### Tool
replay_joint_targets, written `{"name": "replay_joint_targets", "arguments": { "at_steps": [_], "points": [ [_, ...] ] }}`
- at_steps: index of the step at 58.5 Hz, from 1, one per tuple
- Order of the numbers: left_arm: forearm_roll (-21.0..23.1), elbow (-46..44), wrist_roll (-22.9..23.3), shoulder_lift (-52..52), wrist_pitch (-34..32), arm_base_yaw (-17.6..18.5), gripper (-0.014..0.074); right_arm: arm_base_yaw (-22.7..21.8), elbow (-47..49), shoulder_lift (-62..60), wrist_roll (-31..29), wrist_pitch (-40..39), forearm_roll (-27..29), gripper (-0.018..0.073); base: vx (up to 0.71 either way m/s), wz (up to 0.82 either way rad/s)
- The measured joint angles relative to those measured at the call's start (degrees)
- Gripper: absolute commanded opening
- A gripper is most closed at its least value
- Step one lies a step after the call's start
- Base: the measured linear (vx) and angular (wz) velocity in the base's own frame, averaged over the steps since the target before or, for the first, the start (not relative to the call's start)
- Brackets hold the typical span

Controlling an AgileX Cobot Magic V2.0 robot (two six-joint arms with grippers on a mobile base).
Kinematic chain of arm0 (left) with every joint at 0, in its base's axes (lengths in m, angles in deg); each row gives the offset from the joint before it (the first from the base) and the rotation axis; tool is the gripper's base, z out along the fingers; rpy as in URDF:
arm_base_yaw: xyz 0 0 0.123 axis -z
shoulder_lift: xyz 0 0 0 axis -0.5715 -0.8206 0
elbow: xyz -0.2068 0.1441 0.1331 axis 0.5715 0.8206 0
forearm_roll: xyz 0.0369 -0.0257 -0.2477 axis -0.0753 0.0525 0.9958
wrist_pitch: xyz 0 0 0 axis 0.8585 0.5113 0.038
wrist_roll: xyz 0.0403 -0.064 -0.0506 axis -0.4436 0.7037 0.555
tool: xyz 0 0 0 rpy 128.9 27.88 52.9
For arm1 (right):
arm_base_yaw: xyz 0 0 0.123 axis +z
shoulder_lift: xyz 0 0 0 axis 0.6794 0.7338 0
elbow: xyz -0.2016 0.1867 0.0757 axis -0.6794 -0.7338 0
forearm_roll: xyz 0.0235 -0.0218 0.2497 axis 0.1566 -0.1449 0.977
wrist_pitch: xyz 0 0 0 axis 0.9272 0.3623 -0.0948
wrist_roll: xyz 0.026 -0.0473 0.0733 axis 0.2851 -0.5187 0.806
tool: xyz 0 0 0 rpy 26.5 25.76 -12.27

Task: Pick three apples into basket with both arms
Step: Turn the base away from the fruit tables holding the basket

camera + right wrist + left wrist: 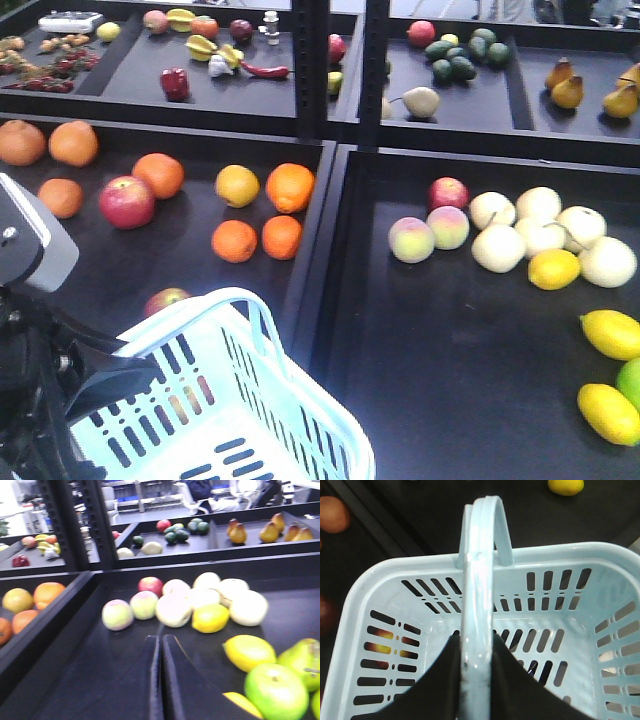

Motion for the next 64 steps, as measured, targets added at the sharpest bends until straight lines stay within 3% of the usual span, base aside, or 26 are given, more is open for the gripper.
{"name": "replay_joint_targets", "arguments": {
  "at_steps": [64],
  "points": [
    [0.0,0.0,0.0,0.0,-0.1,0.0,-0.0006,0.0,0.0,0.0,0.0,0.0,0.0,-0.0008,-0.12,0.43]
  ]
}}
